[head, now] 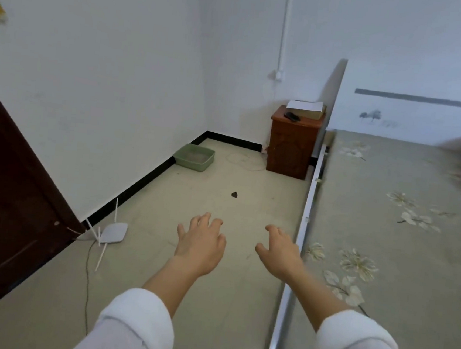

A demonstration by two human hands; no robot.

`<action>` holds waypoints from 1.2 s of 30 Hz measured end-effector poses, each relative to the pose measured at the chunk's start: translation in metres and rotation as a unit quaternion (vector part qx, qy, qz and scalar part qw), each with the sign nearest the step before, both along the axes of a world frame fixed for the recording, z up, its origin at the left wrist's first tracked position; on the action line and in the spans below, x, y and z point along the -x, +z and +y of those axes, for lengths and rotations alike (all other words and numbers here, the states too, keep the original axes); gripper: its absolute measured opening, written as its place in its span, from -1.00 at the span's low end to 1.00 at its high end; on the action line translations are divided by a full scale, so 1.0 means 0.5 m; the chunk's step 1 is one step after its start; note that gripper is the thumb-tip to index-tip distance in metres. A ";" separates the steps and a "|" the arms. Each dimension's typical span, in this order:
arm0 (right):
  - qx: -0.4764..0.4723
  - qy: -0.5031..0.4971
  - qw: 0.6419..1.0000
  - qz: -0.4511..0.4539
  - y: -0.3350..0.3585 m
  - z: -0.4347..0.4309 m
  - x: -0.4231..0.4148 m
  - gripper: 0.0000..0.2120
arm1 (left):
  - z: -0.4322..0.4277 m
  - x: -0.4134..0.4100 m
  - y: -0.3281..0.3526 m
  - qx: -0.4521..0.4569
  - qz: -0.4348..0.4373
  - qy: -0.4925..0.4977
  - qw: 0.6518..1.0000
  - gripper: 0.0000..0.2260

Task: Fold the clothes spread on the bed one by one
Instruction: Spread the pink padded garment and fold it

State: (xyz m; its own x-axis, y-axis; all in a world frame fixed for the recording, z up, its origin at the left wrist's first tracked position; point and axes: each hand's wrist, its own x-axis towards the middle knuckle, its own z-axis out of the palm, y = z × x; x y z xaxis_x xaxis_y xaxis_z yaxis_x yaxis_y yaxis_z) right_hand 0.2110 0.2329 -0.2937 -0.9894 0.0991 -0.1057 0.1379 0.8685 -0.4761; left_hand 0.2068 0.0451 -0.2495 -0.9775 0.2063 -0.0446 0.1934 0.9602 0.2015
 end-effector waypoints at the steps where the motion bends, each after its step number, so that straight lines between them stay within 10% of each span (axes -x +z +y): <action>1: 0.001 -0.006 1.000 -0.008 -0.006 -0.027 0.016 -0.47 | -0.020 0.023 -0.003 0.002 -0.002 -0.013 1.000 -0.63; 13: -0.032 -0.143 0.988 -0.044 -0.033 0.002 0.220 -0.49 | 0.026 0.362 -0.063 -0.006 -0.025 -0.168 0.985 -0.64; 36: -0.040 -0.364 0.928 -0.070 -0.014 0.605 0.982 -0.44 | 0.730 1.275 -0.083 -0.045 -0.071 -0.394 0.915 -0.63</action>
